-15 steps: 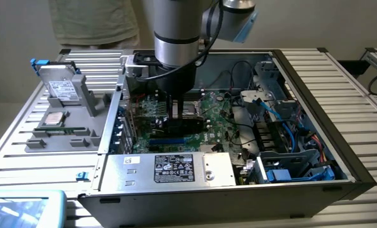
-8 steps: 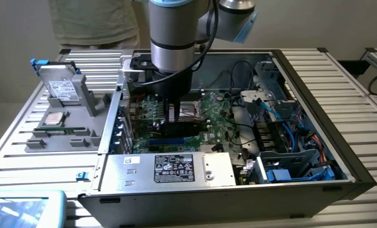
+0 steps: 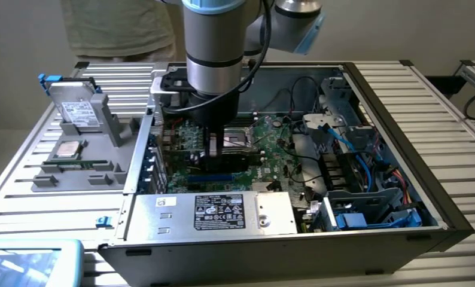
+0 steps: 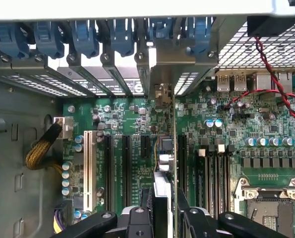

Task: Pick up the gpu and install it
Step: 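Insert the gpu into the slot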

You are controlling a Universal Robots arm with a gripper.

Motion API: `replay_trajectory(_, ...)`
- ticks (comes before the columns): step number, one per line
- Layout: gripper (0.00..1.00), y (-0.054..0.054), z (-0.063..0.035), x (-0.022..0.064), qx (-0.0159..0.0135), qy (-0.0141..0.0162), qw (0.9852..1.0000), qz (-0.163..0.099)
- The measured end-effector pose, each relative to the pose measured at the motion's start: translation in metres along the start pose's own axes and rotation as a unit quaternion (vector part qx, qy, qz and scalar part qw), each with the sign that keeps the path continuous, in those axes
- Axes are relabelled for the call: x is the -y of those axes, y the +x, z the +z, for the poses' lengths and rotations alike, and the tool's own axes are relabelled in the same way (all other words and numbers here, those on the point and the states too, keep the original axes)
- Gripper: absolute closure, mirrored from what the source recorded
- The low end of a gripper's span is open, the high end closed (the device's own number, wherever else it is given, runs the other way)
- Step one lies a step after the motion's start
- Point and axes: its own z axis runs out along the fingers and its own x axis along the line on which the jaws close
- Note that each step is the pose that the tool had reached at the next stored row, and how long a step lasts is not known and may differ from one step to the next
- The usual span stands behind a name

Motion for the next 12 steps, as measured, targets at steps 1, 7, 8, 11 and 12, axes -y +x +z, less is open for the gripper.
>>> replay_trajectory(1, 0.71, 0.0005, 0.0001, -0.0002, 0.0004, 0.0, 1.0, 0.0)
replay_trajectory(7, 0.71, 0.0023, 0.0003, -0.0004, 0.0022, 0.0, 1.0, 0.0)
replay_trajectory(8, 0.71, 0.0022, 0.0005, -0.0004, 0.0026, 0.0, 1.0, 0.0)
replay_trajectory(11, 0.71, 0.0023, 0.001, -0.0013, 0.0034, -0.0001, 1.0, 0.001)
replay_trajectory(12, 0.71, 0.0026, 0.0011, -0.0016, 0.0039, -0.0002, 1.0, 0.001)
